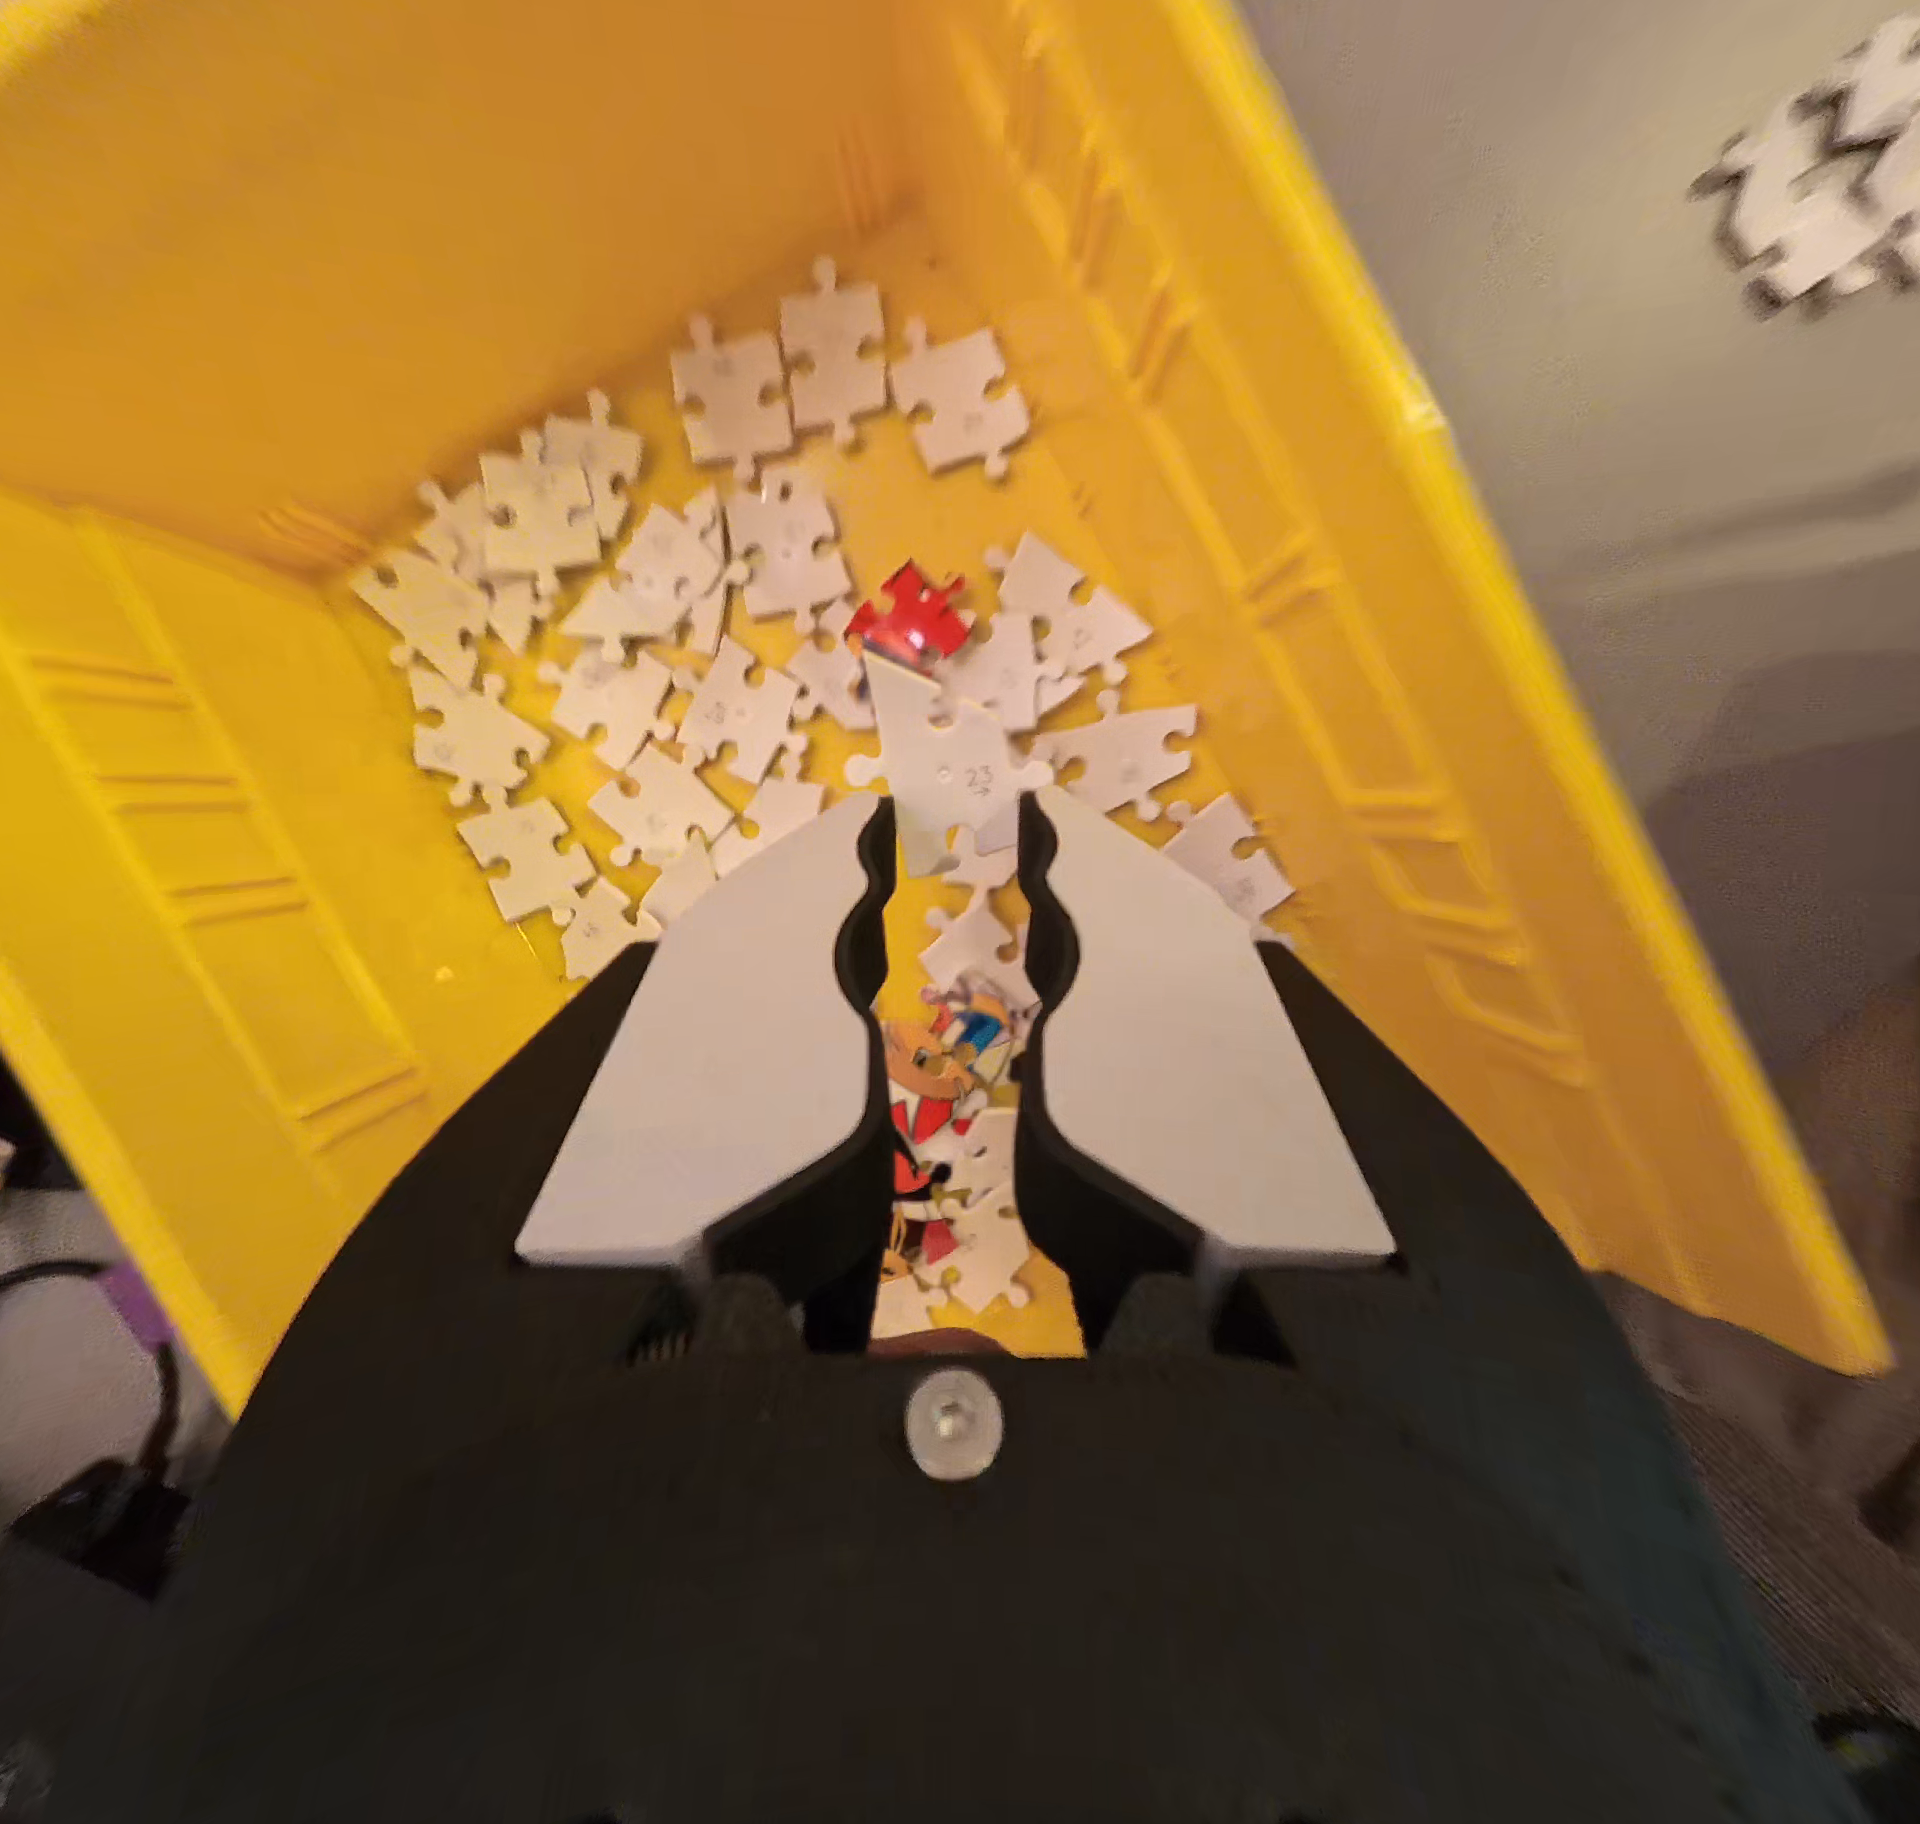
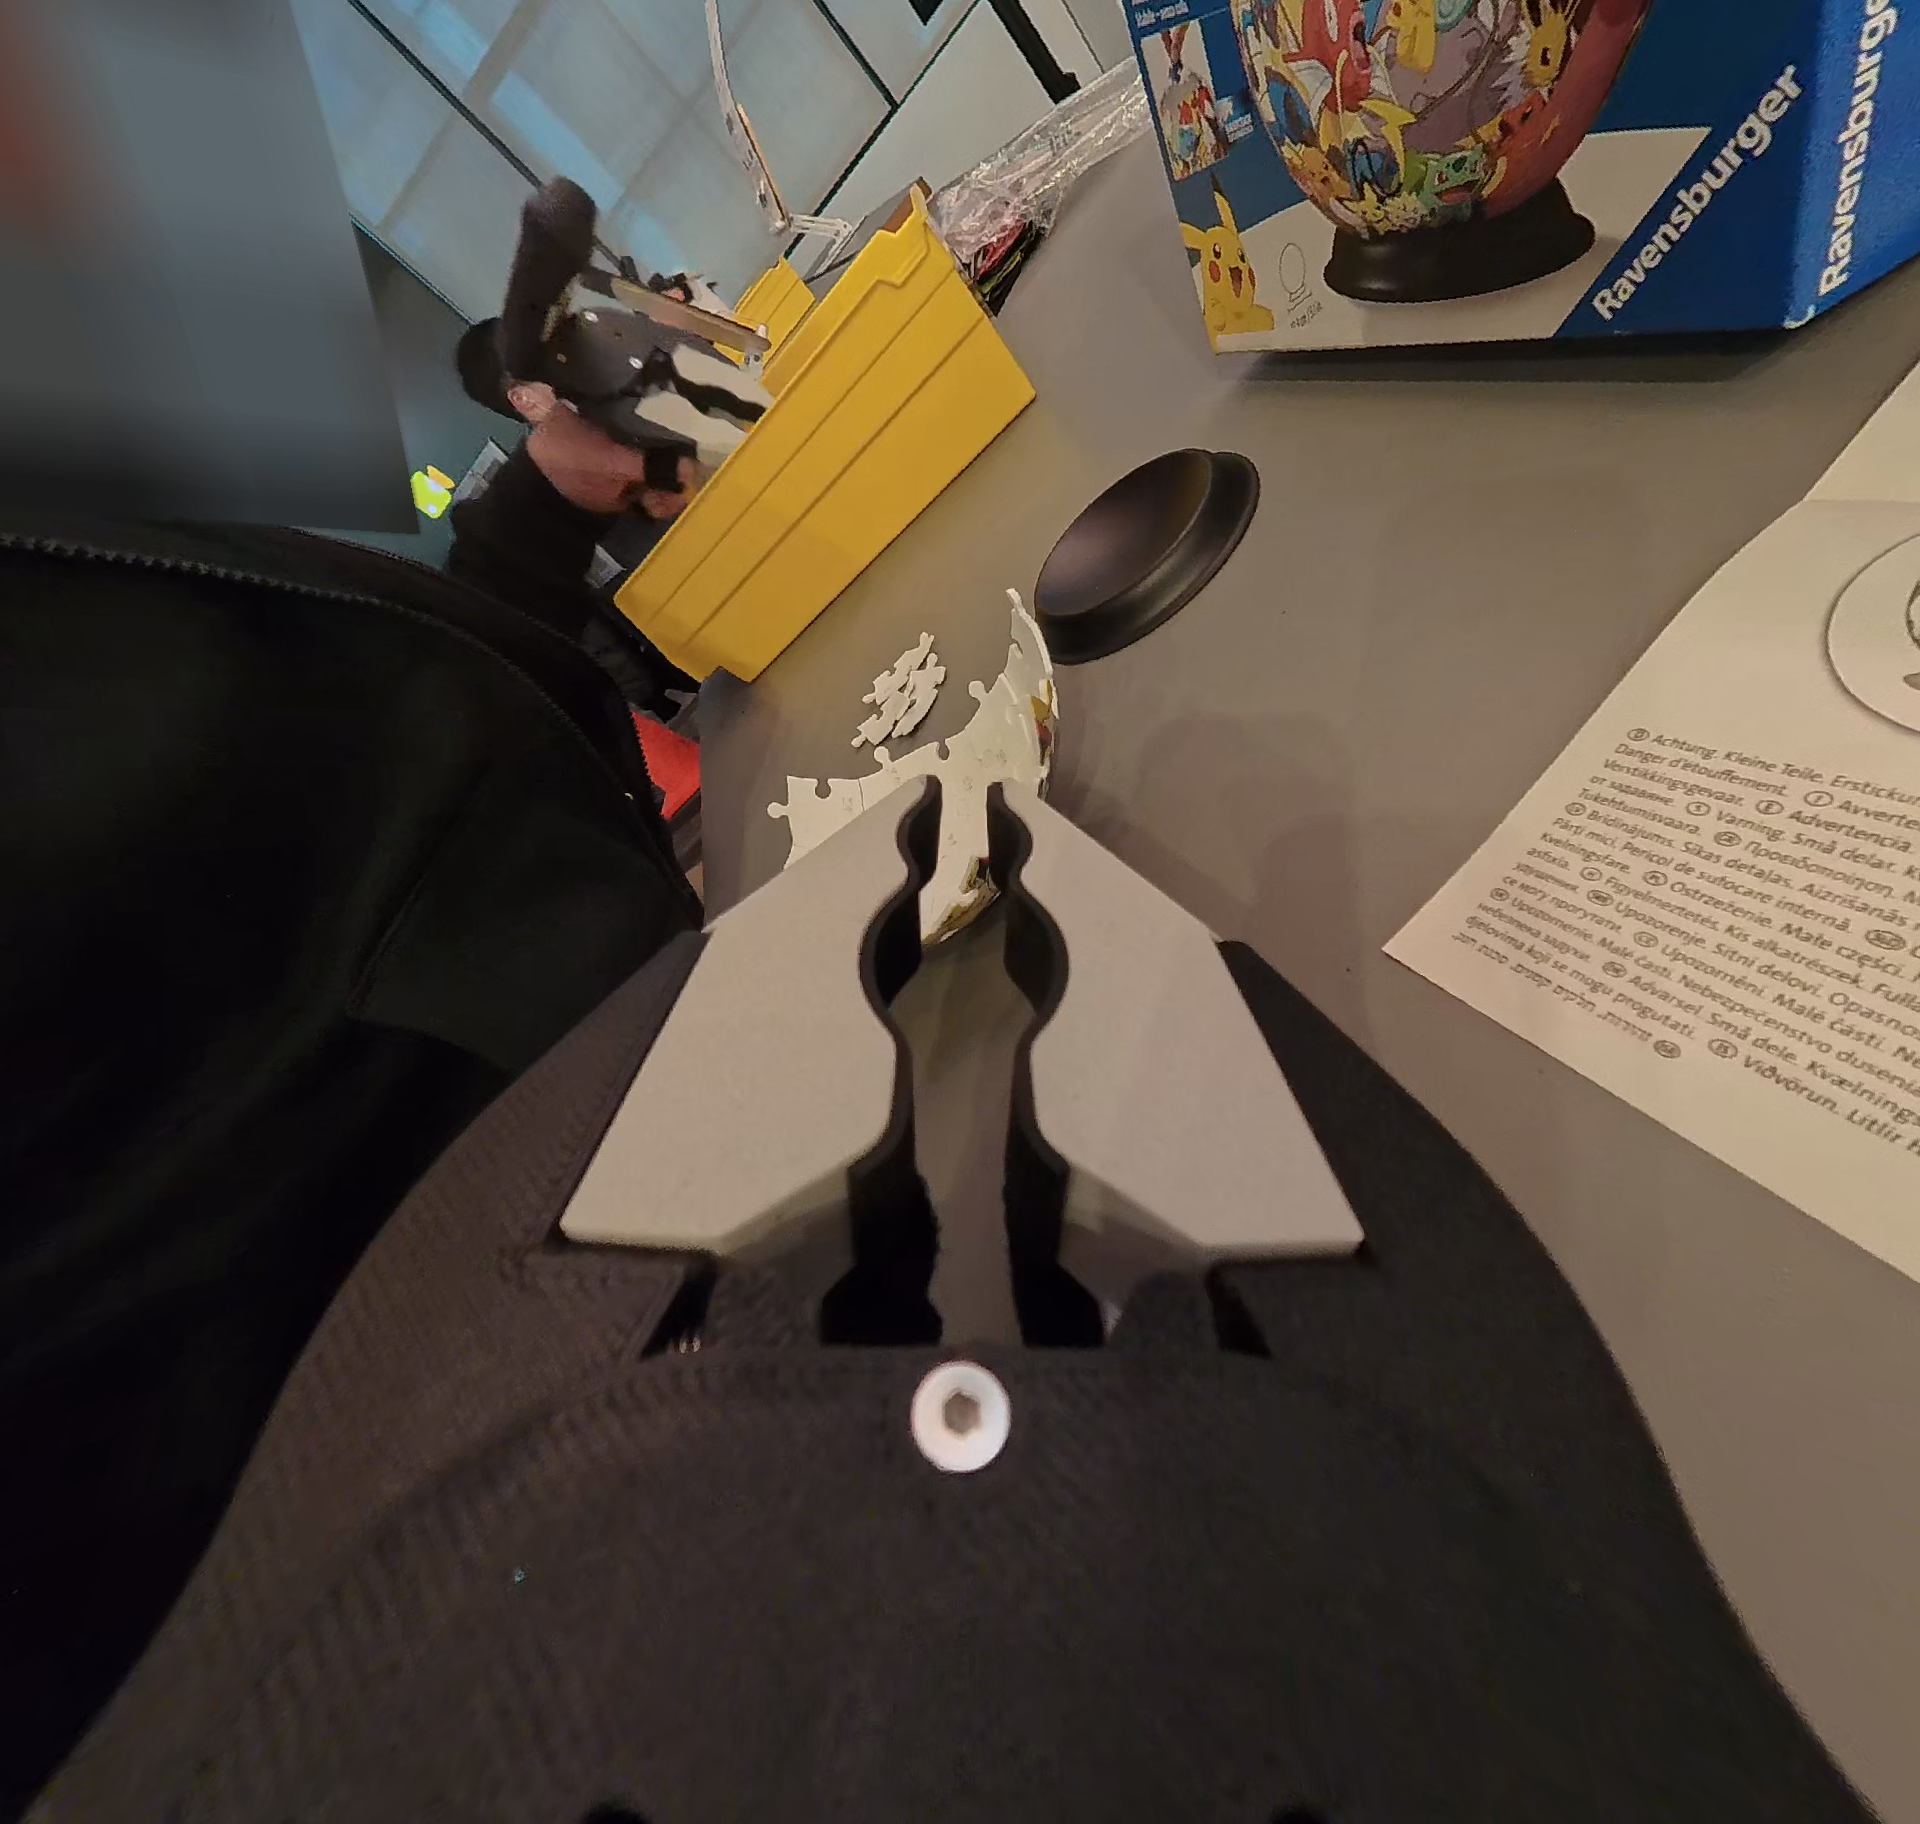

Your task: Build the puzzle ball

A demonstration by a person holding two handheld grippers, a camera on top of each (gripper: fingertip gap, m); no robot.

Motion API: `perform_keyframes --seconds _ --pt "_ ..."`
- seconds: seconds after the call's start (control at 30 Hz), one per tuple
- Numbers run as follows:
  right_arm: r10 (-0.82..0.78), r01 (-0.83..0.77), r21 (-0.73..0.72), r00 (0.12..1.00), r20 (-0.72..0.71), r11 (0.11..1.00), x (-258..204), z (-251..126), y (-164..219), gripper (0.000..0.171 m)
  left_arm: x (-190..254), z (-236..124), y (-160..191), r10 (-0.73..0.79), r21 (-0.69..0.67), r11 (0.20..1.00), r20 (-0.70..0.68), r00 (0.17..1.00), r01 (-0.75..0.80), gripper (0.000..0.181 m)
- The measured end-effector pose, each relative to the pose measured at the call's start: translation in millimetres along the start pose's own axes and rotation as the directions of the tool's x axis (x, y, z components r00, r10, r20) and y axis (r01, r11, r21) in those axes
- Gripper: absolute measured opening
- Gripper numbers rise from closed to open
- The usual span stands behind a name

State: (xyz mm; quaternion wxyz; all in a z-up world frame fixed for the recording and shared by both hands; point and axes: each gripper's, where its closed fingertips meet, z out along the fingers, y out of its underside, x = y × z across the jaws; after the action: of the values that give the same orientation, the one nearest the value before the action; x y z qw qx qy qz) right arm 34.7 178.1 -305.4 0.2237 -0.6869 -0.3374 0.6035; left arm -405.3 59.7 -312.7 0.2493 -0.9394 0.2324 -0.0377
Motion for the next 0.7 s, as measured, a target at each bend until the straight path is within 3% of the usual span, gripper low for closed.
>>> perform_keyframes --seconds 0.23,0.4,0.53,0.7 --pt "-0.007 0.007 -0.012 1.0 0.001 1.0 -0.7 1.3 1.5 0.007 55.3 -36.4 -70.7 0.133 0.163 0.979 -0.041 0.99 -0.125 0.022" --pt "-0.007 0.007 -0.014 1.0 0.006 1.0 -1.6 1.4 1.9 0.007 121.4 -35.6 -107.8 0.245 0.226 0.951 -0.13 0.961 -0.212 0.022" --pt "-0.008 0.008 -0.016 1.0 0.011 1.0 -2.2 1.4 2.4 0.007 173.2 -7.9 -117.0 0.262 0.227 0.951 -0.222 0.939 -0.212 0.022" --pt "-0.01 0.01 -0.022 1.0 0.014 1.0 -2.8 1.8 3.3 0.007 214.2 50.0 -90.3 0.238 0.115 0.97 -0.307 0.921 -0.212 0.022"
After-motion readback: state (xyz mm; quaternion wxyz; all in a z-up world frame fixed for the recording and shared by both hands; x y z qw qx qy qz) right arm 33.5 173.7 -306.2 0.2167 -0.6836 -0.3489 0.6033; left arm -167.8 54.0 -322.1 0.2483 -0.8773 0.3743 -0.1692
